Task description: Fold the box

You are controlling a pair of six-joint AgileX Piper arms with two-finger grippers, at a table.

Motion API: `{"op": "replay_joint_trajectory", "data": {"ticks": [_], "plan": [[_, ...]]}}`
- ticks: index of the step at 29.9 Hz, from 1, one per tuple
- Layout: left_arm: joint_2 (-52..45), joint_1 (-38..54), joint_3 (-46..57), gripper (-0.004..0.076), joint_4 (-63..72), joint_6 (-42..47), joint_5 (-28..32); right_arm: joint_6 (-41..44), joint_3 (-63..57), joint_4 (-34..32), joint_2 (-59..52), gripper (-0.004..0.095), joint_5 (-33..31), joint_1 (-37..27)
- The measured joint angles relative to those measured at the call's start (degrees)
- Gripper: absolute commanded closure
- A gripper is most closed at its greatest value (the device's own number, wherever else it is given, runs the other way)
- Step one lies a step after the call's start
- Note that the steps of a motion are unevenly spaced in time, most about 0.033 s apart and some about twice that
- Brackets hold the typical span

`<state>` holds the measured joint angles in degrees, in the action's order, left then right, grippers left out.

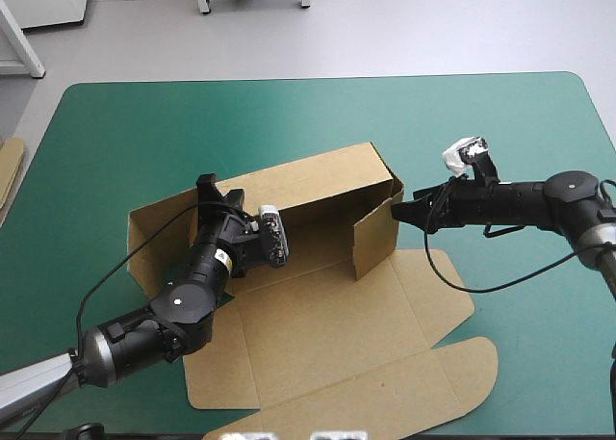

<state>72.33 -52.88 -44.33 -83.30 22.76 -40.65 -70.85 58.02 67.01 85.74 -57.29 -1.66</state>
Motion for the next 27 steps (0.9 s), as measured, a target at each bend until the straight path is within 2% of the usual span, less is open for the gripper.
{"op": "replay_joint_trajectory", "data": {"ticks": [4, 11, 27], "plan": [[0.00, 0.00, 0.00, 0.0733, 0.00, 0.00, 0.00, -3.83, -3.22, 2.68, 0.00, 0.0312, 1.24, 2.13], [0.00, 0.00, 0.00, 0.0733, 0.00, 0.00, -0.11, -7.26, -4.98, 4.68, -0.30, 0.0313, 5.12, 5.70], [0.00, 0.00, 0.00, 0.0733, -0.05, 0.20, -0.54, -2.03, -5.11, -3.60, -3.02, 0.0349, 19.88, 15.66]]}}
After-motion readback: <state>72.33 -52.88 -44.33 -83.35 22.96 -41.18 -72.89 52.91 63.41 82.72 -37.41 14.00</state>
